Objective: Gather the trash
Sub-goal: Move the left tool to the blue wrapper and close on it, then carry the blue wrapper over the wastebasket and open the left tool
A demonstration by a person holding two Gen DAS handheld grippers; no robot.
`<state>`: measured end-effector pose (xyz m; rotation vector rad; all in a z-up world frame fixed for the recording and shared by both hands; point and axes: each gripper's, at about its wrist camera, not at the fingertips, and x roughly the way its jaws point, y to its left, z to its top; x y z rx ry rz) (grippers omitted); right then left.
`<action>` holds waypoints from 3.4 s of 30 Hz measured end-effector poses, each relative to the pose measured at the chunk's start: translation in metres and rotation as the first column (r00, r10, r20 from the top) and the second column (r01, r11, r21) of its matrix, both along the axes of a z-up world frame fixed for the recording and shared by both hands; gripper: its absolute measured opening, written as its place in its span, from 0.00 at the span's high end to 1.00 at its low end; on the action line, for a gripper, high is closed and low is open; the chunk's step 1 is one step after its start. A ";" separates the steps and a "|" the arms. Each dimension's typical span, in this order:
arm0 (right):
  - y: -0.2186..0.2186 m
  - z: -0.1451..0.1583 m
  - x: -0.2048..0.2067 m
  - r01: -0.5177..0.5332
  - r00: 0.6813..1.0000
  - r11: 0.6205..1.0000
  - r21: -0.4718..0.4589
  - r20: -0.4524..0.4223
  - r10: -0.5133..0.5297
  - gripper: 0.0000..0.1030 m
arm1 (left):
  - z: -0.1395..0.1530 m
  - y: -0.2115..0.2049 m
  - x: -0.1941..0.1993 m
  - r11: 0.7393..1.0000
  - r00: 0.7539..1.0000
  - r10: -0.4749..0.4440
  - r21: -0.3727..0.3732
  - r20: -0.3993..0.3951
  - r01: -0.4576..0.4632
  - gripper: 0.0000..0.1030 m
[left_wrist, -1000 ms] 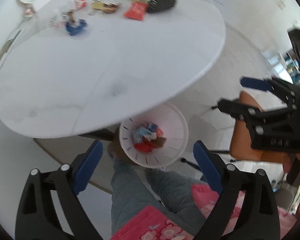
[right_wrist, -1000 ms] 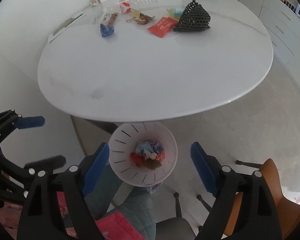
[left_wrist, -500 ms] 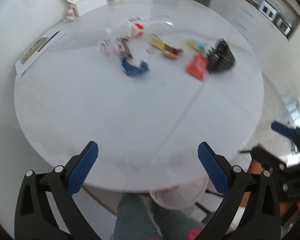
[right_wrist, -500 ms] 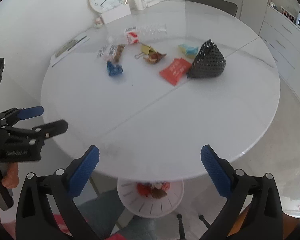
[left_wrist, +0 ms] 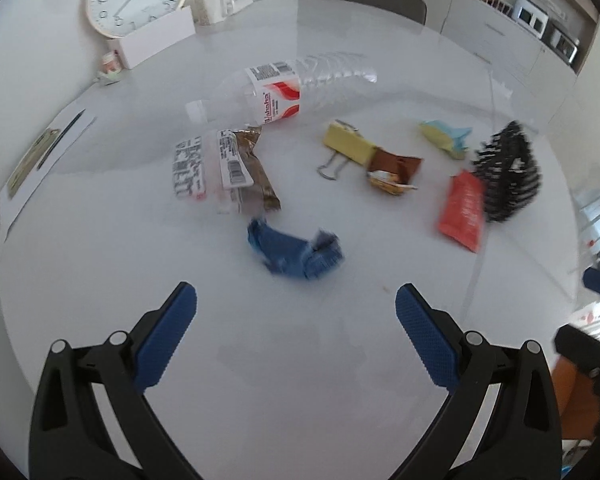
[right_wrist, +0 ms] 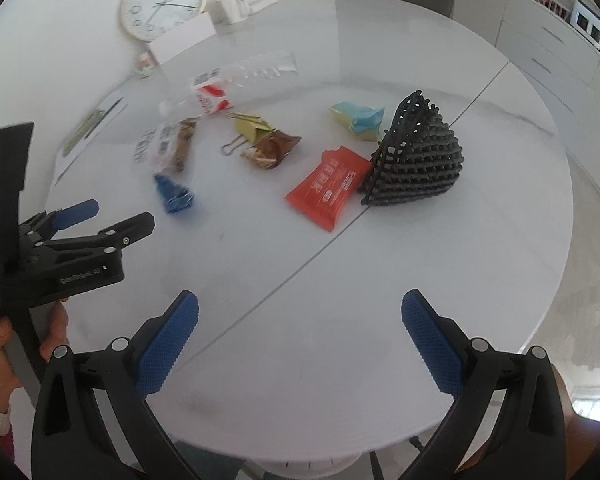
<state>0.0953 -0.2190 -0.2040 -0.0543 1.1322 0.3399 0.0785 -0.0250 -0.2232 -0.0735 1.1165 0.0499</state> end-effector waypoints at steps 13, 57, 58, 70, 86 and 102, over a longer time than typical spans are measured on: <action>0.015 -0.023 0.050 0.061 0.997 0.998 0.025 -0.043 -0.060 0.02 | -0.046 0.006 0.052 0.998 0.996 -0.059 -0.004 -0.065 0.059 0.25; 0.037 -0.069 0.105 0.290 0.953 0.957 -0.015 -0.089 -0.290 0.18 | 0.022 0.015 0.013 0.992 0.991 -0.128 0.006 0.043 0.128 0.73; 0.038 -0.071 0.108 0.299 0.950 0.954 -0.020 -0.088 -0.299 0.28 | 0.021 0.016 0.013 0.991 0.991 -0.130 -0.002 0.039 0.130 0.73; 0.037 -0.052 0.073 0.240 0.969 0.971 -0.022 -0.060 -0.240 0.54 | 0.030 0.011 -0.008 0.986 0.985 -0.168 -0.004 0.031 0.168 0.73; -0.035 0.006 -0.131 -0.041 0.990 0.999 -0.001 -0.135 0.040 0.52 | 0.067 -0.079 -0.132 0.955 0.957 -0.291 -0.065 -0.023 0.289 0.72; -0.064 -0.065 -0.206 -0.267 0.948 0.964 -0.017 -0.183 0.259 0.31 | 0.025 -0.161 -0.221 0.946 0.937 -0.309 -0.155 -0.162 0.285 0.72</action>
